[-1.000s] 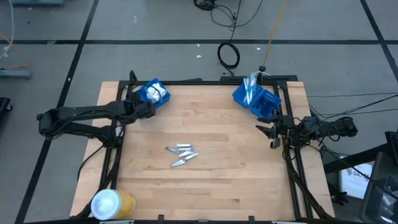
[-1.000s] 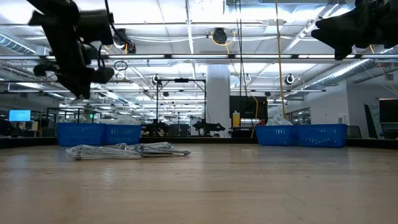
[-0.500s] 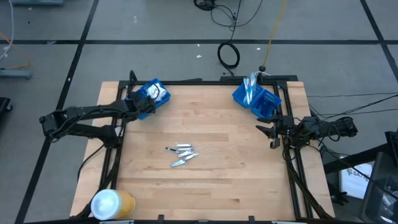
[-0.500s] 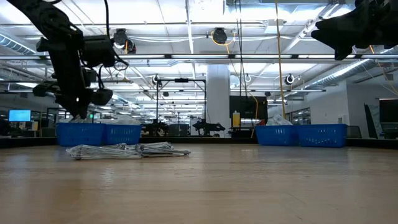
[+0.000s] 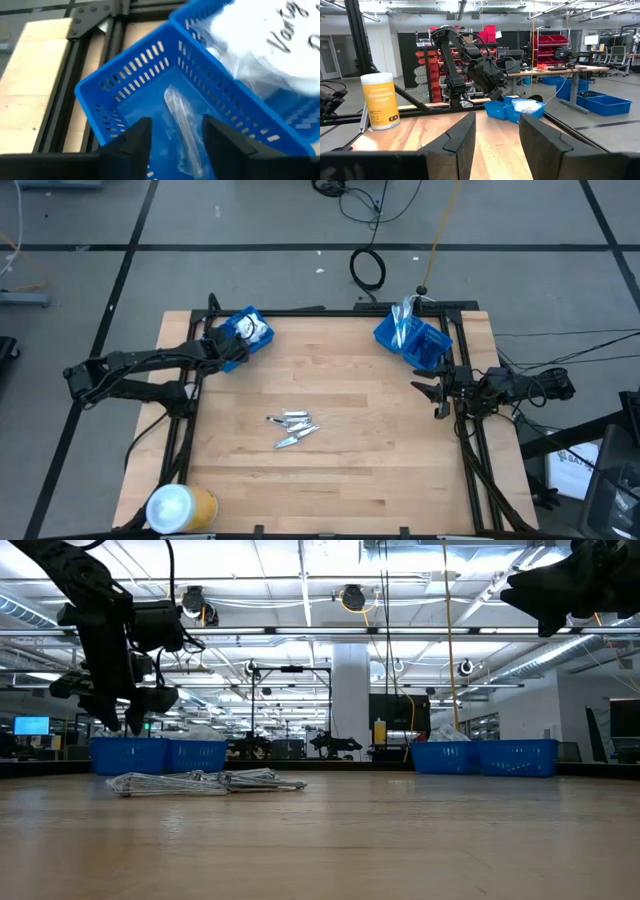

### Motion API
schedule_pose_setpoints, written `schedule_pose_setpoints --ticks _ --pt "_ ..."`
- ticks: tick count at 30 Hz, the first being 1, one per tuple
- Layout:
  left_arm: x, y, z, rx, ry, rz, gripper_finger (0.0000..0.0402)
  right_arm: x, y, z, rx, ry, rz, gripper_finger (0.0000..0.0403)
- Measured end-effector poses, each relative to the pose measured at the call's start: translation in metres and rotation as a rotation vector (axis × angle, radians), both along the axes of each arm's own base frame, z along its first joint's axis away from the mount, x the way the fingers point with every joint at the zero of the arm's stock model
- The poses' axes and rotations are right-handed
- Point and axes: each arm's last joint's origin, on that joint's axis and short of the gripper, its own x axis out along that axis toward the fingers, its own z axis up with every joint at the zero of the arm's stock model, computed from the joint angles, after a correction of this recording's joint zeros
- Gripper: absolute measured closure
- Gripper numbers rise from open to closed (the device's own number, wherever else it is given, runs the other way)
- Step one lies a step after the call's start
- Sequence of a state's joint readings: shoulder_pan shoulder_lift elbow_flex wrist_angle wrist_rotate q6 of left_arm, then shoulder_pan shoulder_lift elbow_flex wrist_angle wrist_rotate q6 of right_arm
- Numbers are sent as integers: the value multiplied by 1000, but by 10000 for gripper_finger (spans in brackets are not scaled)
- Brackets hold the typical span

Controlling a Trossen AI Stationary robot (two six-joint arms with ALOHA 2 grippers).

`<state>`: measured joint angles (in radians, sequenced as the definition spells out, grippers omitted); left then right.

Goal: Pick & Place Travel size toiletries
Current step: Put the silver nail cutter into the left blue basket

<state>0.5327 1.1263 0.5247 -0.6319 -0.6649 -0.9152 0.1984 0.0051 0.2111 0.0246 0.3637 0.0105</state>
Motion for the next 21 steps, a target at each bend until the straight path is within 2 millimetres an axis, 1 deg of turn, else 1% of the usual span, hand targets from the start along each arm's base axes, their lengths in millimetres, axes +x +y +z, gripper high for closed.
schedule_pose_setpoints --ticks 2,5,8,11,13,18,21 --pt "0 0 0 -24 18 -43 209 0 0 0 0 0 0 264" --pt "2 -2 -1 -81 52 -149 187 0 0 0 0 0 0 264" --pt "6 -6 0 -160 16 -257 178 0 0 0 1 0 -1 264" --pt "13 -13 4 -192 -55 -367 180 0 0 0 2 -1 -1 264" --pt "18 -19 8 -186 -106 -430 184 0 0 0 3 -1 -1 264" --pt "30 -35 26 -90 -250 -589 194 0 0 0 3 -1 -1 264" --pt "32 -43 39 -25 -330 -661 193 0 0 0 3 -1 -2 264"
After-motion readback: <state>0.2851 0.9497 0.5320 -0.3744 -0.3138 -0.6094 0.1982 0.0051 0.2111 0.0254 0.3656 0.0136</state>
